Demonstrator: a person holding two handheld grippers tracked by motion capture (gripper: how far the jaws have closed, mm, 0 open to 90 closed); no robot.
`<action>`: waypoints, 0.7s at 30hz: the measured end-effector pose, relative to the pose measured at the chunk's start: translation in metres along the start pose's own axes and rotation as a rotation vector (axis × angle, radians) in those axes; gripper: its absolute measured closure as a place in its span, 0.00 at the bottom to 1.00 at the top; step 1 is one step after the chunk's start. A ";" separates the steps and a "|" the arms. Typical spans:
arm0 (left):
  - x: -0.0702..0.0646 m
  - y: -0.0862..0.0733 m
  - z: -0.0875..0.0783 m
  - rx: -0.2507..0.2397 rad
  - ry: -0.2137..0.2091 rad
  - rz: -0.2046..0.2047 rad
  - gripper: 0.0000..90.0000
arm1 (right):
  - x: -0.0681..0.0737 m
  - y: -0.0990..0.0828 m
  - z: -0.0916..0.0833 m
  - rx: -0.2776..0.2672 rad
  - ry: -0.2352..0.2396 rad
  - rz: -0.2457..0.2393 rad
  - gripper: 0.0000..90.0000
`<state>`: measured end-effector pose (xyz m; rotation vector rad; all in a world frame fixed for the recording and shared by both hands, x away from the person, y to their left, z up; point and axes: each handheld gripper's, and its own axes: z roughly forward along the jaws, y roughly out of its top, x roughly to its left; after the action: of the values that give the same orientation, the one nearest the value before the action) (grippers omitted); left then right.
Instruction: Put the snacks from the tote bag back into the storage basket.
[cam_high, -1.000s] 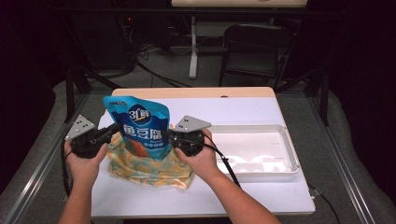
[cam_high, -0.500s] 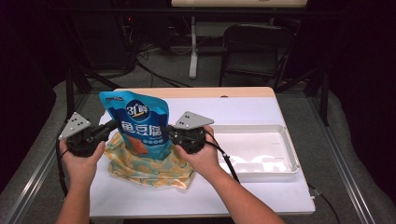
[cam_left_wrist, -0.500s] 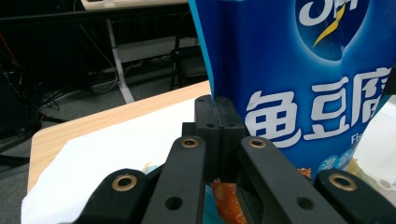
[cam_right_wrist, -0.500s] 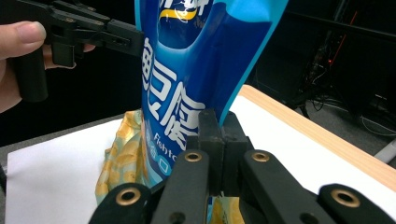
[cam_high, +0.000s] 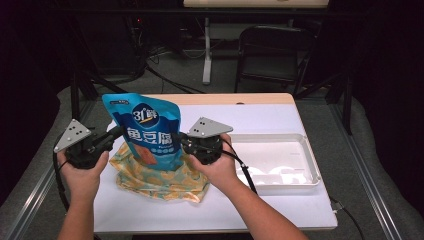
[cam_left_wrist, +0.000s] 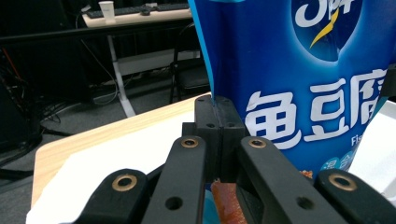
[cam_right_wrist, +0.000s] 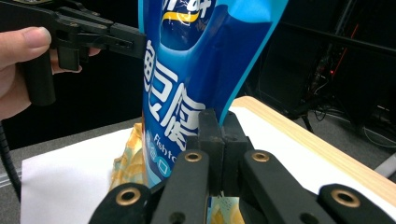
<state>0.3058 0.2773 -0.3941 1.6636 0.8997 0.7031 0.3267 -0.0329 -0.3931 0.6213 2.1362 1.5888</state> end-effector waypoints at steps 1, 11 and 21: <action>-0.001 0.001 -0.001 -0.004 -0.001 0.002 1.00 | 0.000 0.001 -0.001 -0.003 0.000 -0.003 1.00; -0.008 0.009 -0.012 -0.028 -0.016 0.007 1.00 | 0.005 0.011 -0.015 -0.022 0.011 -0.013 1.00; -0.017 0.013 -0.016 -0.034 -0.035 0.024 1.00 | 0.006 0.012 -0.028 -0.032 0.024 0.003 1.00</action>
<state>0.2862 0.2693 -0.3770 1.6541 0.8403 0.6999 0.3078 -0.0479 -0.3740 0.5981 2.1238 1.6367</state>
